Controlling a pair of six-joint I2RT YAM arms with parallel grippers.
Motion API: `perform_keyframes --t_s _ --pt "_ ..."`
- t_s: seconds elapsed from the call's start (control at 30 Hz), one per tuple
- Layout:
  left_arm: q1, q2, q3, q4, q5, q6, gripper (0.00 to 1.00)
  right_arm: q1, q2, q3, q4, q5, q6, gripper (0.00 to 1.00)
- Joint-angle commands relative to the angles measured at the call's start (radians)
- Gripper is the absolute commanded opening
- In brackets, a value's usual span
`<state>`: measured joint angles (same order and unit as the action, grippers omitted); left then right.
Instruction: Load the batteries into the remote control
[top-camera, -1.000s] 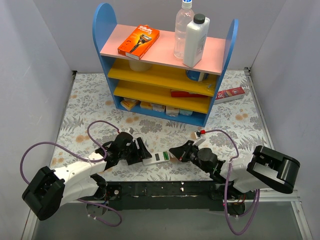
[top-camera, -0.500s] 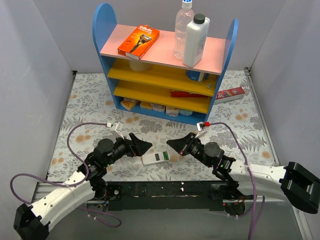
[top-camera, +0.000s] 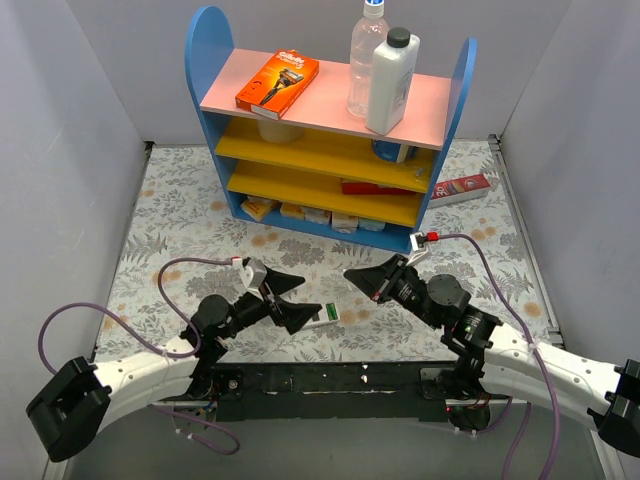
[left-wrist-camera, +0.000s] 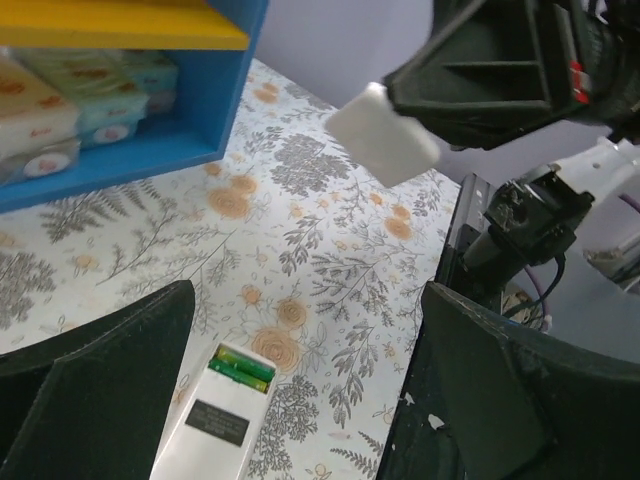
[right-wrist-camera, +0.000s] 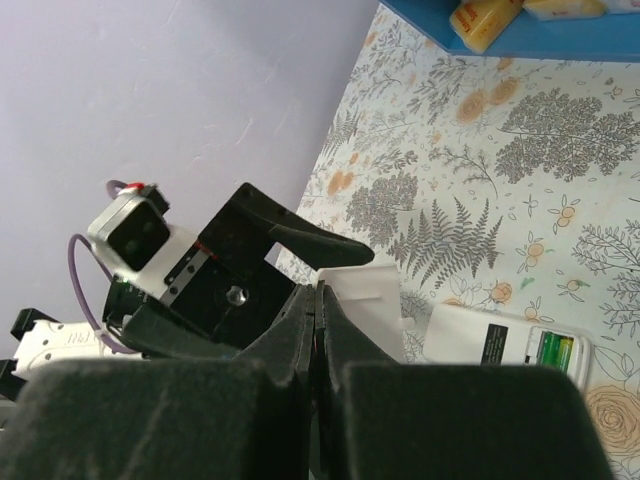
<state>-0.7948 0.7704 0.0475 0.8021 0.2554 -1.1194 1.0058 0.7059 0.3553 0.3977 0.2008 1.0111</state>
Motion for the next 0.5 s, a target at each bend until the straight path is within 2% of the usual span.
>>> perform_keyframes --t_s 0.0,0.17,0.27,0.37,0.47 --pt "-0.096 0.073 0.044 0.194 0.006 0.269 0.98 -0.012 -0.023 0.036 -0.053 -0.020 0.011 0.01" --pt "-0.178 0.174 0.095 0.244 -0.018 0.473 0.98 -0.015 0.007 0.060 -0.034 -0.050 0.017 0.01" --pt "-0.192 0.214 0.098 0.324 -0.018 0.516 0.98 -0.016 0.026 0.076 -0.031 -0.073 0.009 0.01" --pt "-0.211 0.260 0.147 0.299 0.001 0.579 0.98 -0.016 0.027 0.068 -0.010 -0.084 0.017 0.01" --pt "-0.219 0.299 0.143 0.356 -0.013 0.596 0.98 -0.018 0.027 0.068 0.000 -0.093 0.024 0.01"
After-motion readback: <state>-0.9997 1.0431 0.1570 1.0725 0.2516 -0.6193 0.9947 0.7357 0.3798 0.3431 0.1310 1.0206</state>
